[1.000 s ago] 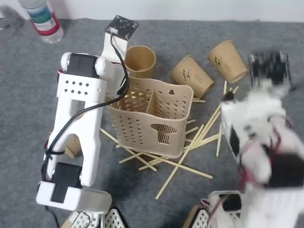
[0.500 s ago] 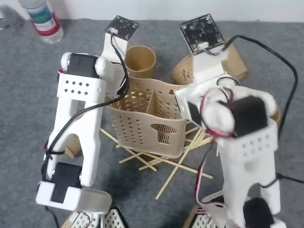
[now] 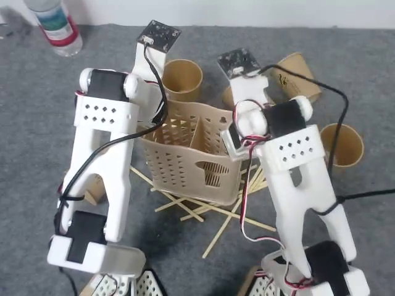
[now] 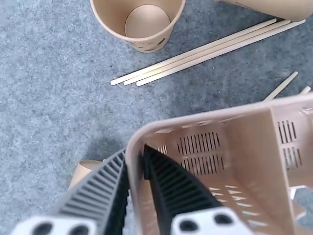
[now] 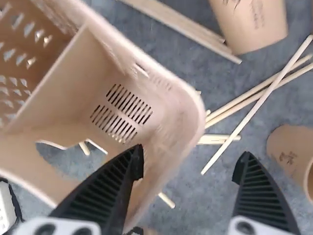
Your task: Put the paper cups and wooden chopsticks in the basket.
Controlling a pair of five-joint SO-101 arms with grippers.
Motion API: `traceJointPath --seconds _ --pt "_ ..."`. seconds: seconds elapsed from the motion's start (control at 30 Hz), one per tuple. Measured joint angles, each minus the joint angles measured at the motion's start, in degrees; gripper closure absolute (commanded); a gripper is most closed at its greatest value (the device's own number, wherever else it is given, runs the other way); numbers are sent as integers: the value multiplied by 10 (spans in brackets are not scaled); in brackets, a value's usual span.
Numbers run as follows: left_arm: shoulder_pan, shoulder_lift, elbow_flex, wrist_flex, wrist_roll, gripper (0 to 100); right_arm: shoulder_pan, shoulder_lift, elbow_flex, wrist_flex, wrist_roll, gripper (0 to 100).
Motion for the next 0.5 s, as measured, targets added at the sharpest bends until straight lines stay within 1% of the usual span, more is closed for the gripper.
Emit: traceJointPath --seconds 0.1,0.3,0.5 --pt "1 -4 0 2 0 988 0 0 28 -10 -1 726" --pt "2 -5 0 2 -1 988 0 0 40 -16 -1 913" --pt "2 -5 0 4 -1 988 11 0 40 -23 -1 972"
